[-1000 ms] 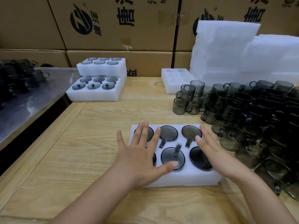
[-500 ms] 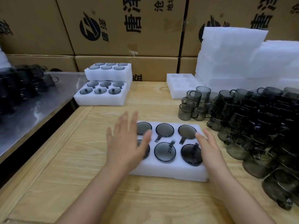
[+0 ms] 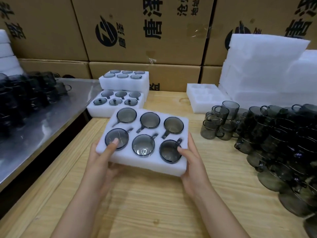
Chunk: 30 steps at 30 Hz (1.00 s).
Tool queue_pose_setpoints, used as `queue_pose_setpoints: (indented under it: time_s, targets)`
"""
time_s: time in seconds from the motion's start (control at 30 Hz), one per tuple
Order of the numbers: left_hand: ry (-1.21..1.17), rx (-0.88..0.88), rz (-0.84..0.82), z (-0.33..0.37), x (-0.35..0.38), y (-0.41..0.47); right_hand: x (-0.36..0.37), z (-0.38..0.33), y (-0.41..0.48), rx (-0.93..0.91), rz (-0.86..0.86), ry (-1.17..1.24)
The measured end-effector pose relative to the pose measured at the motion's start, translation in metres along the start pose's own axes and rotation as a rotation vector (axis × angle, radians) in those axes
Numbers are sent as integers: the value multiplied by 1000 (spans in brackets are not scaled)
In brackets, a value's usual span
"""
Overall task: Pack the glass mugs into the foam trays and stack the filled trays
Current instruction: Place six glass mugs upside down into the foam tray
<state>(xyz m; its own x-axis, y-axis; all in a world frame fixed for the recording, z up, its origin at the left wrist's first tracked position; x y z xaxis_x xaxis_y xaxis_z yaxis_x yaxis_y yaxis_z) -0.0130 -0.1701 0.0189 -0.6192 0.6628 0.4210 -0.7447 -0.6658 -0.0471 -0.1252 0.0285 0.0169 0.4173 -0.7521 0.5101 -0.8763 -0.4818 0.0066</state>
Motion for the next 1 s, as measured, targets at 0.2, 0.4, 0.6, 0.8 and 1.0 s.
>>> queue_pose_setpoints:
  time_s: [0.2, 0.4, 0.6, 0.8, 1.0]
  targets:
    - [-186, -29, 118, -2, 16, 33, 17, -14, 25, -50, -63, 153]
    - [-239, -137, 233, 14, 1, 92, 19, 7, 39, -23, -94, 110]
    - [-189, -69, 356, 52, -20, 167, 28, 41, 34, -29, -198, -490]
    - [-51, 18, 433, 71, -35, 218, 34, 38, 36, -151, -220, -792]
    - [84, 53, 519, 68, -35, 239, 37, 34, 35, -210, -220, -888]
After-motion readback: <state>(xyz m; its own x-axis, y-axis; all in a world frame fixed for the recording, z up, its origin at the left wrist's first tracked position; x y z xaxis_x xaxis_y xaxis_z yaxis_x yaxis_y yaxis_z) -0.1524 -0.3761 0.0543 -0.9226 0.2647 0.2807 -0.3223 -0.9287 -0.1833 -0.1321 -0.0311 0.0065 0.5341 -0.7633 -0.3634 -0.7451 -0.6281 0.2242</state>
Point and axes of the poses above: each hand's wrist, its own y-axis towards the middle knuckle, its own x-axis out of the palm, z = x × y, the point moved 9 cm from there along y, towards the middle knuckle, and after that the axes turned 2 degrees about x, right-handed, at the moved point
